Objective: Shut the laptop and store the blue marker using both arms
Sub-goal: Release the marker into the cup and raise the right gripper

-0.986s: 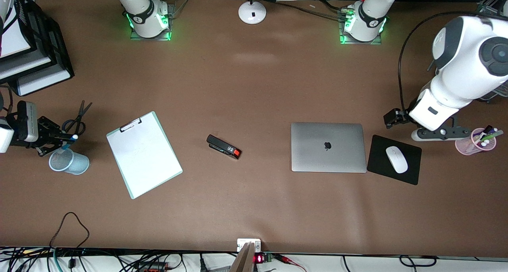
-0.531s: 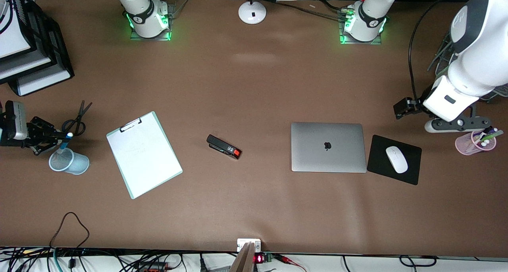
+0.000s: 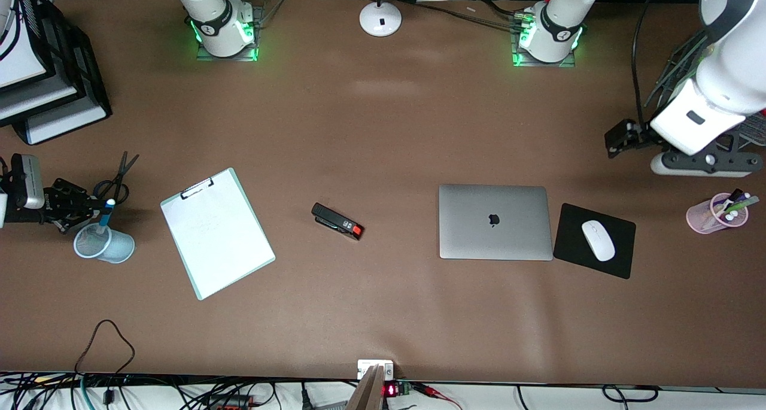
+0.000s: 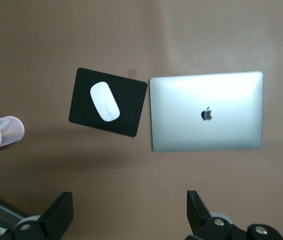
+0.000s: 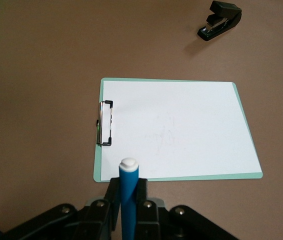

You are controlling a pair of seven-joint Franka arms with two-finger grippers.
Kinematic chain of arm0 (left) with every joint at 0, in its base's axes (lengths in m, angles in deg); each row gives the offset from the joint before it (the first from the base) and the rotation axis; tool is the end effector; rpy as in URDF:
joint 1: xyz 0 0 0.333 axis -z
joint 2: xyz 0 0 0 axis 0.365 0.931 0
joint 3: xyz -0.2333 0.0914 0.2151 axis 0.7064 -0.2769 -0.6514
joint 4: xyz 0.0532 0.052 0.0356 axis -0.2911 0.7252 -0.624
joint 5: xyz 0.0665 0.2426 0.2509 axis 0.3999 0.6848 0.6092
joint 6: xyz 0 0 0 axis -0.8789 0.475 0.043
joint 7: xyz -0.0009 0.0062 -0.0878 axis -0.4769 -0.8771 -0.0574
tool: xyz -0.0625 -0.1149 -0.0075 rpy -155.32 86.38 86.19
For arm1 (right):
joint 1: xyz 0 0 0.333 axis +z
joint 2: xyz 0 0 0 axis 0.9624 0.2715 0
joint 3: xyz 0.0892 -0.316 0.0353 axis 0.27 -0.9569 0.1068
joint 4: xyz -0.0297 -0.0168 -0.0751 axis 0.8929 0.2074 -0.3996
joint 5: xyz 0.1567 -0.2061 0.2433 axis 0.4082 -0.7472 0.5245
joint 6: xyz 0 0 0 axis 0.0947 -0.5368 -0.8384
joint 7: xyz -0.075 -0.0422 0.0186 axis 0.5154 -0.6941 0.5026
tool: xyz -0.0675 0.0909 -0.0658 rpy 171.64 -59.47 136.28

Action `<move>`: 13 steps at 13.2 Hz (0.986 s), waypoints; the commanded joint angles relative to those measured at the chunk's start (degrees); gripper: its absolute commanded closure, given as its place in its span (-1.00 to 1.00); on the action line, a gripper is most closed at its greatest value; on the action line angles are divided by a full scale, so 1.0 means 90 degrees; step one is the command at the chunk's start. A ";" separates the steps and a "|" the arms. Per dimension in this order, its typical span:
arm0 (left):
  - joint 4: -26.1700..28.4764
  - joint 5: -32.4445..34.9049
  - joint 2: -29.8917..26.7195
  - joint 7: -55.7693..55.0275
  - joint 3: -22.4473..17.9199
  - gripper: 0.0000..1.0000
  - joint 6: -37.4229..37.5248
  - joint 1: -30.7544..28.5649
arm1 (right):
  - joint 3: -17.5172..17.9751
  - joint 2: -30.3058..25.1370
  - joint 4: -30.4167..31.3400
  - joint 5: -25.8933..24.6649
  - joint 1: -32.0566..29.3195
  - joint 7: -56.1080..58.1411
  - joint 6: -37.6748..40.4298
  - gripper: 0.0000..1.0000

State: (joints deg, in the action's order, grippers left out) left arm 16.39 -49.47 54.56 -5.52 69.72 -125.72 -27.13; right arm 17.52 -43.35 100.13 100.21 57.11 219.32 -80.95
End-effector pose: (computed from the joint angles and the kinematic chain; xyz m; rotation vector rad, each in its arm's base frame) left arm 0.5407 -0.0637 0.5803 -3.0609 0.1155 0.0480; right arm 0.6361 -0.1868 0.3313 -1.3130 -2.2991 -0.5201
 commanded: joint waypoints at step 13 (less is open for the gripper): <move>0.0516 -0.0850 -0.0881 0.0770 -0.0936 -1.00 0.0189 0.0548 | 0.0091 0.0898 -0.0960 0.0113 -0.0342 0.0568 0.0033 0.99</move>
State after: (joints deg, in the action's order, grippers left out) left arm 19.81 -56.08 47.55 -0.22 61.89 -124.00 -22.23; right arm 17.68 -36.49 93.69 100.28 55.04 223.47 -81.00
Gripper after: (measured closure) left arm 0.000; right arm 0.833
